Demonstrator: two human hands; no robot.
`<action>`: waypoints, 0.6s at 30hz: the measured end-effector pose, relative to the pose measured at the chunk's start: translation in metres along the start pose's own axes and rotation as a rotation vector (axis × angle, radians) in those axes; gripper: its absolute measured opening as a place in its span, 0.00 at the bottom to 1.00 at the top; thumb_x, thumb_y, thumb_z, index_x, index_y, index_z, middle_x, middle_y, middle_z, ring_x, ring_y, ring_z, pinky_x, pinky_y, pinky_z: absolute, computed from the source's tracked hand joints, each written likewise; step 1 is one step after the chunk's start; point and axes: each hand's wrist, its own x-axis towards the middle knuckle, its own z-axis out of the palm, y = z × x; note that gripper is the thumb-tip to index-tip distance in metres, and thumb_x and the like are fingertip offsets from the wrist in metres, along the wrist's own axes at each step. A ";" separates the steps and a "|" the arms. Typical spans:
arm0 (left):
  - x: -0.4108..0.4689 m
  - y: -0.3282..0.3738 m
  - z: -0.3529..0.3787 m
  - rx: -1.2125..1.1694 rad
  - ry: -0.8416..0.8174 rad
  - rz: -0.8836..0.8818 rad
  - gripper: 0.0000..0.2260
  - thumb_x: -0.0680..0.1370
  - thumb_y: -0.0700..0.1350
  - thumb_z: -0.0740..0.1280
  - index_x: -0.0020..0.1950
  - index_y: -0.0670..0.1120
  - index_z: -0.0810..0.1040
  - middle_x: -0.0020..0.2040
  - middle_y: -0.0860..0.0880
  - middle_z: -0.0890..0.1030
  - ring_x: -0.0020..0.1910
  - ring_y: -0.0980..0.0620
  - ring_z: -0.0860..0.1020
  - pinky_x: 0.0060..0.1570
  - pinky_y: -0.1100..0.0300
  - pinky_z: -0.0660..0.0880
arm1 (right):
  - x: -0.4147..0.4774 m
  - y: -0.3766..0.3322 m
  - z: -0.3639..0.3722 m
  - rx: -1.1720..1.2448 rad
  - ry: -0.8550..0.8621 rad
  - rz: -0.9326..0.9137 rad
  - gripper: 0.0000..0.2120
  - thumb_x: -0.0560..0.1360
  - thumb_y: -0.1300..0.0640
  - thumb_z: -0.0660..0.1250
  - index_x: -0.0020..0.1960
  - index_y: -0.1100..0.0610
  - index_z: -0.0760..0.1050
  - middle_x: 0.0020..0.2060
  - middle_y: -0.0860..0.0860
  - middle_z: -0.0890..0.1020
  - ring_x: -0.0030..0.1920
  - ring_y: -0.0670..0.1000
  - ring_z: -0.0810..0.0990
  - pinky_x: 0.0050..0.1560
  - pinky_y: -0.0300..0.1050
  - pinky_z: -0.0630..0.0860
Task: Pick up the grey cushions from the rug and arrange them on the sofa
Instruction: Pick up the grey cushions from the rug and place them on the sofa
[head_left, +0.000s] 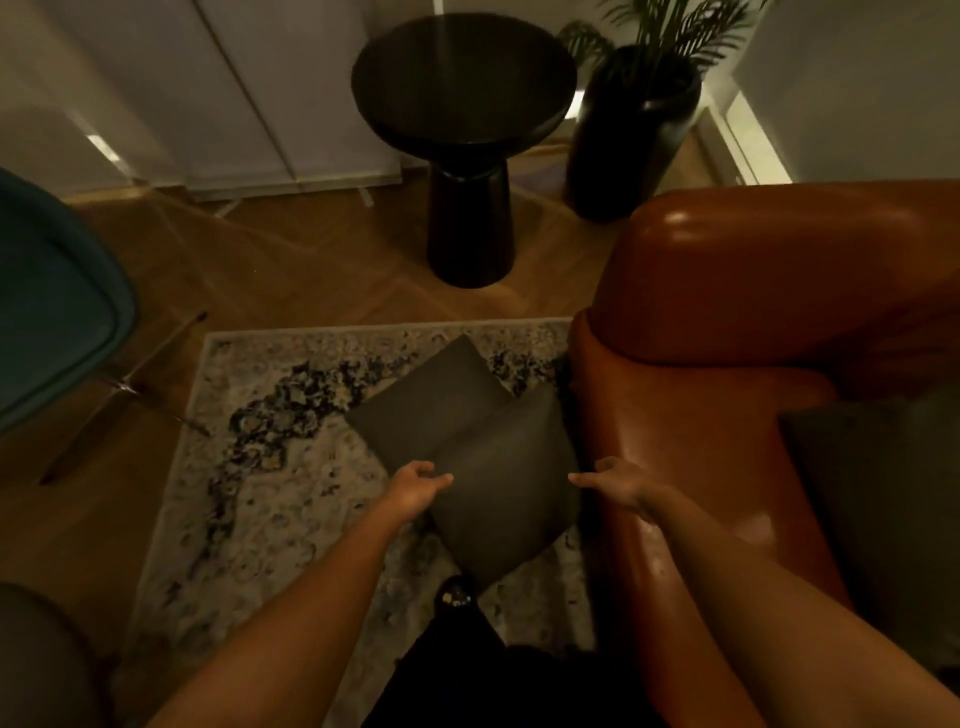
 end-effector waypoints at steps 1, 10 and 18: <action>0.007 -0.001 0.001 0.000 -0.011 -0.011 0.22 0.77 0.40 0.67 0.69 0.36 0.67 0.67 0.39 0.72 0.65 0.43 0.71 0.61 0.59 0.68 | 0.004 0.002 0.001 -0.010 -0.001 0.011 0.35 0.78 0.48 0.65 0.77 0.61 0.55 0.76 0.57 0.60 0.74 0.58 0.62 0.68 0.50 0.64; 0.053 -0.034 0.030 -0.081 -0.067 -0.165 0.27 0.73 0.41 0.72 0.69 0.37 0.68 0.66 0.42 0.74 0.63 0.44 0.74 0.64 0.52 0.71 | 0.051 0.010 0.001 -0.008 -0.028 0.080 0.35 0.77 0.54 0.67 0.76 0.65 0.54 0.75 0.58 0.61 0.73 0.58 0.64 0.65 0.45 0.65; 0.092 -0.060 0.051 -0.208 -0.032 -0.293 0.21 0.75 0.36 0.69 0.66 0.33 0.71 0.64 0.39 0.75 0.62 0.40 0.75 0.54 0.55 0.72 | 0.129 0.024 0.008 -0.089 -0.076 0.105 0.39 0.73 0.50 0.72 0.76 0.62 0.57 0.72 0.57 0.66 0.69 0.57 0.69 0.63 0.45 0.69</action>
